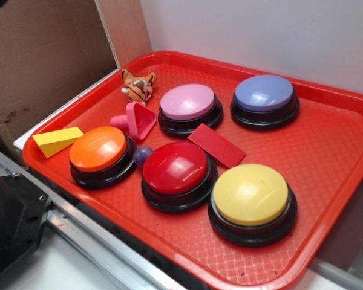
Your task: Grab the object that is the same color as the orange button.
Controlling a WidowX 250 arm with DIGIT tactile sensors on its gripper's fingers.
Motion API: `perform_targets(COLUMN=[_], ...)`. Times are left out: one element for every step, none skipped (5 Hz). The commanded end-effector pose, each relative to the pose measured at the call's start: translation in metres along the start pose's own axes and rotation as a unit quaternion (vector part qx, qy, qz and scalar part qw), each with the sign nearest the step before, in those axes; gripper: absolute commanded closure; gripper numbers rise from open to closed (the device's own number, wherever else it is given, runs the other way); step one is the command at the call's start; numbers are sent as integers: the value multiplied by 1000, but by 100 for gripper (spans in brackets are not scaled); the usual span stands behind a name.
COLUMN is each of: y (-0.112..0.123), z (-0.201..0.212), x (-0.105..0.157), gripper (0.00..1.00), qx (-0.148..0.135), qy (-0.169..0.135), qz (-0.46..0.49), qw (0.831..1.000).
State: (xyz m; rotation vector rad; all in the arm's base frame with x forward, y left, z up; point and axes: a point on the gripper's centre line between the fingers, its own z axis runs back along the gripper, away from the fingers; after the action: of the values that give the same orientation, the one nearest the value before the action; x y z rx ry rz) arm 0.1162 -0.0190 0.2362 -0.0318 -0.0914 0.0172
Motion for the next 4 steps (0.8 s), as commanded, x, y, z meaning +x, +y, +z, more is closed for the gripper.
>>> perform_targets(y=[0, 12, 25, 47], z=[0, -8, -28, -60], x=[0, 15, 32, 57], gripper=[0, 0, 0, 0], qx=[0, 2, -18, 11], qy=[0, -6, -31, -19], qz=[0, 82, 207, 315], qw=[1000, 997, 978, 949])
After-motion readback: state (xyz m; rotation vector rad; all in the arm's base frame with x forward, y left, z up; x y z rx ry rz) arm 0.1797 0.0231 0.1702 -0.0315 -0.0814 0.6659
